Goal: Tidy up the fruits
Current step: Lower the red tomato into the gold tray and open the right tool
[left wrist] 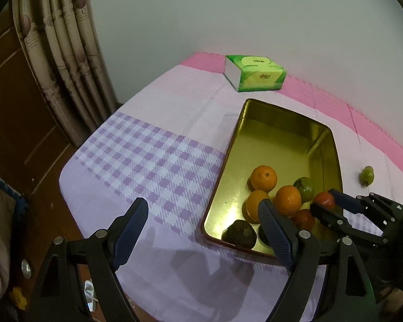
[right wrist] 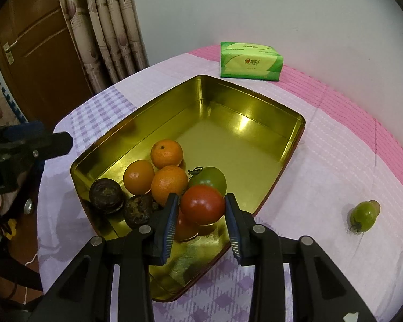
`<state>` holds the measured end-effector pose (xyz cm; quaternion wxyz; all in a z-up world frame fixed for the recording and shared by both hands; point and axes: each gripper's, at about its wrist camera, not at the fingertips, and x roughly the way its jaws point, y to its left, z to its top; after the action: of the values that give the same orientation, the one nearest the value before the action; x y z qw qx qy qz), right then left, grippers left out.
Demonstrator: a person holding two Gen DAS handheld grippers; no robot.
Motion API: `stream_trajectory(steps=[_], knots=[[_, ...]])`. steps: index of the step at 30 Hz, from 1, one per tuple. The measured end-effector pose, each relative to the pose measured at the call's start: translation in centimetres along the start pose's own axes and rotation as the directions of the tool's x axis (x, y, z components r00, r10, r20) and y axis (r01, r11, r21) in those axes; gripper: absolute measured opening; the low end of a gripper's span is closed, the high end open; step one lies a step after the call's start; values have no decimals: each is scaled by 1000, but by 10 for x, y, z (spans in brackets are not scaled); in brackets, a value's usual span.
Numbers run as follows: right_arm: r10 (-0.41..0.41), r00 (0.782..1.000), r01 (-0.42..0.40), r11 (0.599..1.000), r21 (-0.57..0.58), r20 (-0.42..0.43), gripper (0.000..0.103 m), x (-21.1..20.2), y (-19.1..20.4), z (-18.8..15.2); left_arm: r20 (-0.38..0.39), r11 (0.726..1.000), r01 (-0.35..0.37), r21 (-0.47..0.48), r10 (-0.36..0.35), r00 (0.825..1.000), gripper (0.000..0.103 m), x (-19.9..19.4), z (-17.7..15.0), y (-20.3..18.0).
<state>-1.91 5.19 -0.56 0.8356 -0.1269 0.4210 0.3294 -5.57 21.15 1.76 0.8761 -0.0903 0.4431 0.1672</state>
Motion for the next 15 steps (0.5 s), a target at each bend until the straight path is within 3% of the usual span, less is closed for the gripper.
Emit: stream_trajectory(steps=[4, 9, 15], knots=[[19, 999, -20, 1000, 7, 33, 43, -9, 1, 1, -7, 1000, 2, 9, -2, 1000, 84, 3, -1, -3], [19, 995, -23, 999, 36, 99, 44, -32, -4, 2, -11, 1000, 4, 9, -4, 1000, 84, 3, -1, -2], [-85, 986, 71, 992, 103, 145, 46, -60, -48, -11, -13, 1000, 9, 15, -9, 1000, 84, 6, -1, -2]])
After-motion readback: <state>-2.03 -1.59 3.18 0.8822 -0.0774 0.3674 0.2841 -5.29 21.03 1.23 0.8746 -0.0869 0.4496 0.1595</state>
